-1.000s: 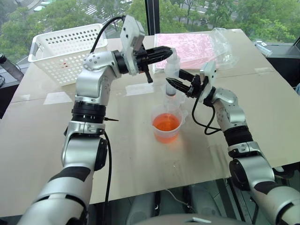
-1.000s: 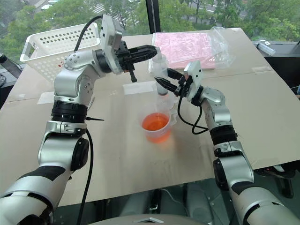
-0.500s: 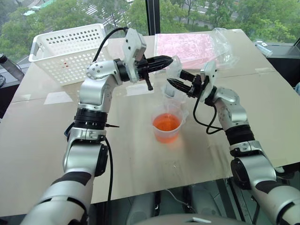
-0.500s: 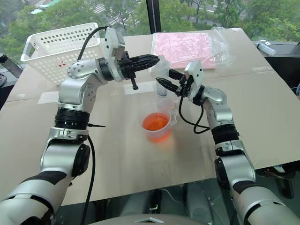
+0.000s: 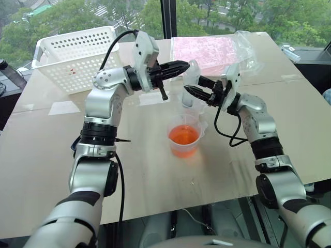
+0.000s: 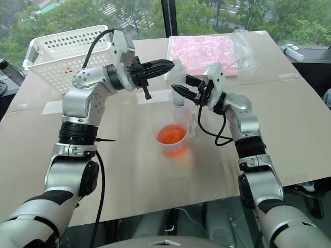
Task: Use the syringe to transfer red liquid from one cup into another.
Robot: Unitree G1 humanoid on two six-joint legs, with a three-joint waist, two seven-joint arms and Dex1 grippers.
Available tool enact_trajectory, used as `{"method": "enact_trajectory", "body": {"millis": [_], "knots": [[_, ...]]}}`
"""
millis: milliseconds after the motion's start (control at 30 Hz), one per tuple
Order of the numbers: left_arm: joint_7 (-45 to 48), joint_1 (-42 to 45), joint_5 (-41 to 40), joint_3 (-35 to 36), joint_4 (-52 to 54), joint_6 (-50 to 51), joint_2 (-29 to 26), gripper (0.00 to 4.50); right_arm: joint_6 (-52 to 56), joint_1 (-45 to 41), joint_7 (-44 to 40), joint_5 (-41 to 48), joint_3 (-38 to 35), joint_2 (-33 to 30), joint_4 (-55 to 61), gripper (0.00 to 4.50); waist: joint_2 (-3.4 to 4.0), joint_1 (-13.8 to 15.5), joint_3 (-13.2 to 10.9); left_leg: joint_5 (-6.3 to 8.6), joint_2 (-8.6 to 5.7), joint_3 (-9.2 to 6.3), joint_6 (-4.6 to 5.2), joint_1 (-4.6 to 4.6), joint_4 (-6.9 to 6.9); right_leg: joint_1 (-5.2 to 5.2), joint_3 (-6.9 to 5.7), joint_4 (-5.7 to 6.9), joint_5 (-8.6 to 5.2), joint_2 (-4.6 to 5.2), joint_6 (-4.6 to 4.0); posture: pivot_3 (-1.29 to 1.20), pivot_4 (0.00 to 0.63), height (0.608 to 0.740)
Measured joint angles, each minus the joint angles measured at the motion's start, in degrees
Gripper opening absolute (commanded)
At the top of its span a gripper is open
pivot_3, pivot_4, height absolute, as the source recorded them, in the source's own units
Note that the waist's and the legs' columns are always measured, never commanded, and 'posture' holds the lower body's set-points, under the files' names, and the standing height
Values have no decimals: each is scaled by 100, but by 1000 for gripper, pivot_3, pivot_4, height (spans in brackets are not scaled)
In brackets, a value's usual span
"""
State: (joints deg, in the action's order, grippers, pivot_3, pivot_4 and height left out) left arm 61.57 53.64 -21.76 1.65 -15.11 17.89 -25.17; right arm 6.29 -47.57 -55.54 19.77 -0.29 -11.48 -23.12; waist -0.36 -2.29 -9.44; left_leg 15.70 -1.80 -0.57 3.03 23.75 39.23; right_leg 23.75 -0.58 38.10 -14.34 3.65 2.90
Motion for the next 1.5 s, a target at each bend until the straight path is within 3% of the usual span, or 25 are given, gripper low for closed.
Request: {"method": "enact_trajectory", "body": {"millis": [167, 300, 500, 700, 933, 1167, 1367, 1500], "knots": [[-340, -8, -510, 241, 364, 837, -16, 0, 139, -2, 185, 124, -51, -16, 323, 1437, 0, -1, 0, 0, 0, -1, 0, -1, 0, 0, 2, 3, 0, 2, 0, 0, 150, 740], [-848, -91, -1168, 846, 591, 1694, -61, 1134, 398, -3, 361, 294, -251, -176, 542, 1433, 0, -3, 0, 0, 1, -4, 0, 0, 2, 0, 5, 2, 0, 14, 0, 0, 150, 740], [-1388, -501, -1923, 1239, 1488, 2608, -290, 3797, 737, -2, 342, 402, -223, -231, 745, 1421, 0, -9, 0, 0, 1, -3, 0, -1, 1, 0, 12, 3, 0, 17, 0, 0, 150, 740], [-1188, -1712, -3152, 1816, 2766, 3698, -1266, 3835, 1097, -31, 542, 354, -133, -388, 882, 1419, 1, -15, 0, 0, 4, -1, -2, -2, -6, 7, 20, 1, 0, 18, -1, 0, 150, 740], [-853, -3673, -3696, 2621, 3822, 3968, -2200, 3835, 1386, -106, 760, 296, -80, -502, 971, 1409, 2, 0, -1, 0, 3, -1, -2, -3, -8, 6, 19, -2, -1, 24, -2, 0, 150, 740], [-859, -4172, -3676, 2751, 4119, 3519, -2199, 3835, 2635, -703, 1180, 898, -355, -611, 1145, 1404, 6, 90, -4, 0, -1, -6, -2, -1, -7, 2, 11, -2, 0, 33, -3, 0, 150, 740], [-1225, -4272, -3689, 2671, 4266, 3264, -1950, 3835, 4336, -1597, 1890, 1852, -1260, -1220, 1505, 1404, 6, 158, -3, 1, -1, -7, -1, 4, -18, 3, 8, -13, -1, 35, -4, 0, 150, 740], [-1281, -4372, -3694, 2530, 4401, 3162, -1959, 3835, 6123, -1832, 2271, 2632, -1717, -2011, 1815, 1404, 5, 167, -3, 3, -2, -5, 2, 7, -20, 2, 10, -19, -2, 40, -5, 0, 150, 740]]}}
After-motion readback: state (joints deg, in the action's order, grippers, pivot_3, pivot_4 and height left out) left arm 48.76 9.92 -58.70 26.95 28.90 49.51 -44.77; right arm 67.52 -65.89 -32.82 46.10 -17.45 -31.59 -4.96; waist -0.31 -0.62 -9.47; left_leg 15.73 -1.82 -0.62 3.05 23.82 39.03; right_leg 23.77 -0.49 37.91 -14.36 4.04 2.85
